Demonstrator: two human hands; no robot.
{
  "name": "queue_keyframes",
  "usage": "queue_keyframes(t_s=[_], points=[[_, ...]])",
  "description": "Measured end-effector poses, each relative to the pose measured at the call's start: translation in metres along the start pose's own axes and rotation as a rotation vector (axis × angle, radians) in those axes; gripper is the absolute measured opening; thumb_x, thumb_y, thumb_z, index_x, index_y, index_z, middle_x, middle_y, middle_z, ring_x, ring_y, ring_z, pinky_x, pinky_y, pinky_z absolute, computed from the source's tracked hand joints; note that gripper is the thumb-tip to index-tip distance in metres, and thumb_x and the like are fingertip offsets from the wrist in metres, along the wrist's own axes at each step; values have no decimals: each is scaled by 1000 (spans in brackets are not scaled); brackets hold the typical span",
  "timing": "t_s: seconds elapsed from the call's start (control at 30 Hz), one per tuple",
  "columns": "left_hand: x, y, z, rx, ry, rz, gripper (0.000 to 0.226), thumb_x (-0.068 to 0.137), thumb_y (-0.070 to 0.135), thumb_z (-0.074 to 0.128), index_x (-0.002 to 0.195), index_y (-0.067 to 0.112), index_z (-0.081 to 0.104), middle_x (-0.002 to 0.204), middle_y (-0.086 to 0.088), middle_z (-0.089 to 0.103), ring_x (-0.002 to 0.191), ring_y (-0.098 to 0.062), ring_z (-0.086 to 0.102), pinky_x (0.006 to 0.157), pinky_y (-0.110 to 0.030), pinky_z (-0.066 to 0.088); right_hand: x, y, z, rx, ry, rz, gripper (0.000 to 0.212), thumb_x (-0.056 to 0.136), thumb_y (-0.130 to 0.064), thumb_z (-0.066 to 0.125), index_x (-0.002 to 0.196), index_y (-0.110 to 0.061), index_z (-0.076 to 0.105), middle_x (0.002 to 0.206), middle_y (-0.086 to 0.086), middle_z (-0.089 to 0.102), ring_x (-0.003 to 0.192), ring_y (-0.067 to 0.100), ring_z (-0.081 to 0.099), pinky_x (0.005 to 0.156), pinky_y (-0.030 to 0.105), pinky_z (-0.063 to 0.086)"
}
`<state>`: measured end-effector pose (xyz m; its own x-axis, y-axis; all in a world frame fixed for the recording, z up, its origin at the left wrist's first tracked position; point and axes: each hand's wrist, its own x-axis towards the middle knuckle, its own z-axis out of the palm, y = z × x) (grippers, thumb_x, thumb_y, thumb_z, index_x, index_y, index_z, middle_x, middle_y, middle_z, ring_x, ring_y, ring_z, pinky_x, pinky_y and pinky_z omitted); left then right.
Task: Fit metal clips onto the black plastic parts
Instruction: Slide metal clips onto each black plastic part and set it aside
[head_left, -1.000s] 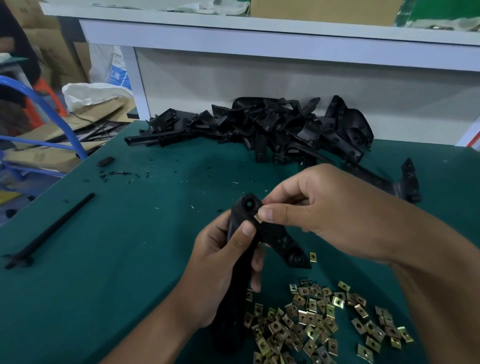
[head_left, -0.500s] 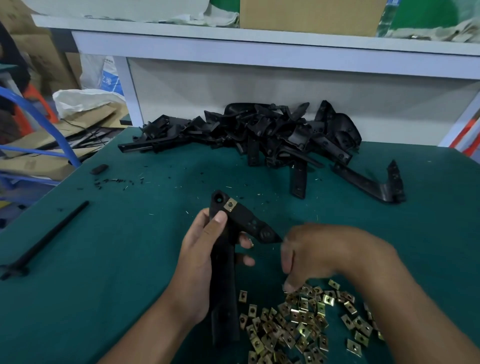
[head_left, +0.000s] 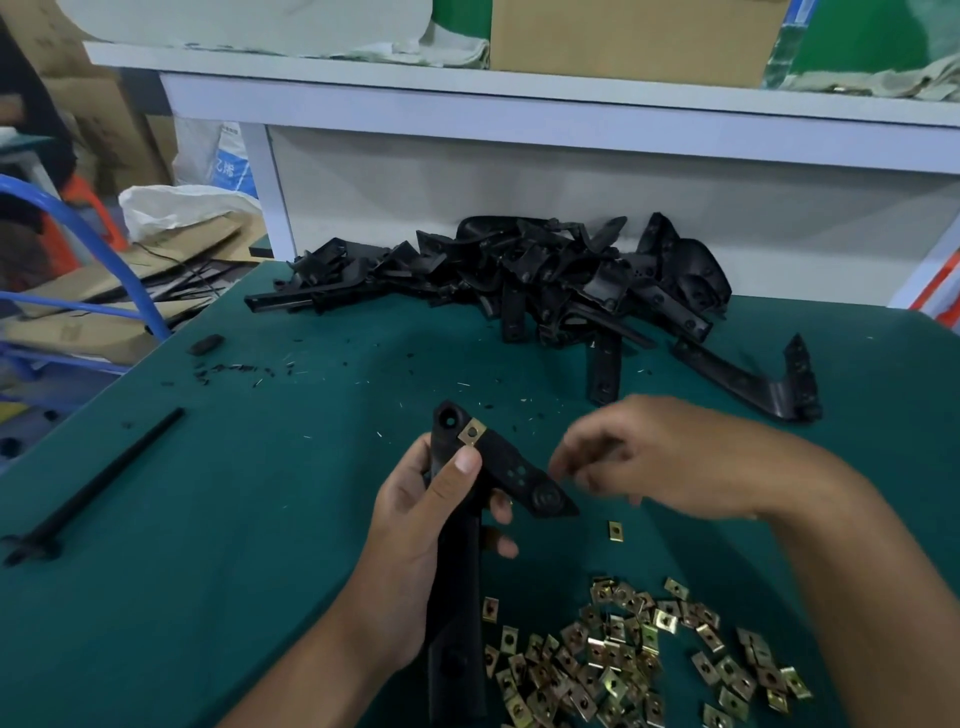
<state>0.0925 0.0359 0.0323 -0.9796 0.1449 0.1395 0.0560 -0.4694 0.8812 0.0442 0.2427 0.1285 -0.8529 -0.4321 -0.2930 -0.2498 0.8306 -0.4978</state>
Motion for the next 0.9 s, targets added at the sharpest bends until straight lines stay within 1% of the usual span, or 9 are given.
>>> queue_keyframes(t_s=[0.03,0.1,0.2,0.27,0.3,0.43,0.53,0.7,0.9], points=[[0,0,0,4,-4,1,34,88,44,69,97,13,63,83,-9,62,71,-17,59,61,-28,54,-4,1,-5,69,44,-39,20,98,-29,61,98,-46,72,89,-21,73,75,2,69,71,21,54],[1,-1,-1,3,-3,6,38,86,47,74,97,12,62,83,-8,62,71,-16,59,61,-27,53,-8,1,-11,231,126,-128,23,100,-26,58,97,-45,72,91,-16,74,78,4,71,70,22,56],[1,0,-1,-27,-30,13,42,81,48,81,94,14,62,82,-5,60,70,-14,56,55,-26,48,-9,-3,-14,517,186,-245,20,98,-14,63,93,-28,77,91,-5,75,85,11,74,66,20,56],[1,0,-1,-20,-45,20,42,75,45,87,92,16,63,81,-3,59,68,-12,55,52,-24,45,-10,-5,-14,649,179,-297,9,91,-15,70,94,-19,77,90,-1,75,87,17,76,66,22,57],[1,0,-2,-9,-41,22,40,71,42,90,90,17,65,80,-3,60,65,-12,55,50,-23,44,-10,-6,-14,679,169,-310,9,88,-18,72,96,-17,77,90,1,76,88,19,76,66,22,57],[2,-1,-1,61,-27,15,25,66,22,86,85,24,70,77,-3,67,56,-12,59,54,-22,50,-9,-11,-10,611,155,-287,15,81,-26,76,95,-20,77,89,2,77,85,12,74,65,18,53],[2,-1,-1,52,-13,3,25,64,21,86,85,27,72,80,-2,71,63,-10,66,58,-20,54,-6,-13,-5,604,118,-251,12,87,-18,75,99,-15,75,89,5,78,86,12,74,67,18,53],[2,1,-3,52,-16,-10,26,70,23,85,92,25,71,91,-3,72,75,-11,69,62,-22,55,-7,-16,-5,606,73,-218,11,93,-10,70,102,-13,74,92,6,78,91,15,75,68,19,55],[1,3,-1,40,-11,-2,24,69,22,85,88,27,72,86,-3,72,68,-10,68,61,-20,54,-8,-21,-3,555,91,-177,6,91,-18,72,96,-20,75,87,1,77,85,10,74,64,20,52]])
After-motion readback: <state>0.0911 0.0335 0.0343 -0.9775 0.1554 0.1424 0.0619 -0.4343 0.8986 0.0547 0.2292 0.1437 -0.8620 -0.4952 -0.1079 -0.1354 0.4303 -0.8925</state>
